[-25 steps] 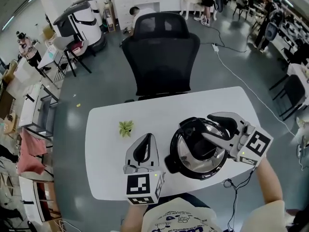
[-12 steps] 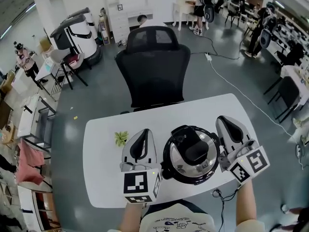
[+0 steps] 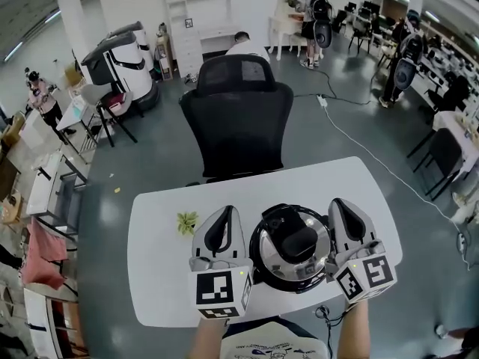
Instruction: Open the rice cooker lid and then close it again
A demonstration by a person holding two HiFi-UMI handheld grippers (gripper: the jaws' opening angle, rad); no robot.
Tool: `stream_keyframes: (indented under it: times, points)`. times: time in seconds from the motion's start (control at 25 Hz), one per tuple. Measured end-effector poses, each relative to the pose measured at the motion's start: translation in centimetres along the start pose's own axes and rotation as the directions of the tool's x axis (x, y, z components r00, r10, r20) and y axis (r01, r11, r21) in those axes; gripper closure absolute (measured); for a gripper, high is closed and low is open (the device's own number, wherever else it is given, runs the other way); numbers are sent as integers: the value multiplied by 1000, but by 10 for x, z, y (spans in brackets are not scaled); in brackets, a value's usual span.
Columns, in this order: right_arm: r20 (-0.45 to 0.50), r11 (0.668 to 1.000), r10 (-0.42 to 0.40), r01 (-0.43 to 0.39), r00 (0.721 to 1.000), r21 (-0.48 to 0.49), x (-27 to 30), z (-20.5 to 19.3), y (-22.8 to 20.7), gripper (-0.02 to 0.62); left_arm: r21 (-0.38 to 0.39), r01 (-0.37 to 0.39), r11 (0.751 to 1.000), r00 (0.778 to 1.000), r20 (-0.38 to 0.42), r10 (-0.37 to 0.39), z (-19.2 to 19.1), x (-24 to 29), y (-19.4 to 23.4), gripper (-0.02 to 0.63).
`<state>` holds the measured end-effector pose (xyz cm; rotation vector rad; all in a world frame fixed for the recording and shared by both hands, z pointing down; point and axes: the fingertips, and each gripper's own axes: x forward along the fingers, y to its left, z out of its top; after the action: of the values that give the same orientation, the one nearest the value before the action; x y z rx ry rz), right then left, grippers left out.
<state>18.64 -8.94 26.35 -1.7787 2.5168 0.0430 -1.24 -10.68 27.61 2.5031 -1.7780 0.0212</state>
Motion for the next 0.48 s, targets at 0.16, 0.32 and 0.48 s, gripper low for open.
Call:
stream_keyframes:
  times: [0.16, 0.32, 0.48]
  points:
    - [8, 999, -36, 36, 999, 3, -6, -3, -3, 581, -5, -10, 1000, 1000, -1, 10, -3, -2, 1, 592]
    - [16, 998, -60, 60, 998, 36, -10, -4, -3, 581, -4, -9, 1000, 1000, 2, 9, -3, -6, 1, 592]
    - [21, 997, -74, 73, 997, 36, -12, -5, -4, 581, -5, -9, 1000, 1000, 1, 9, -5, -8, 0, 592]
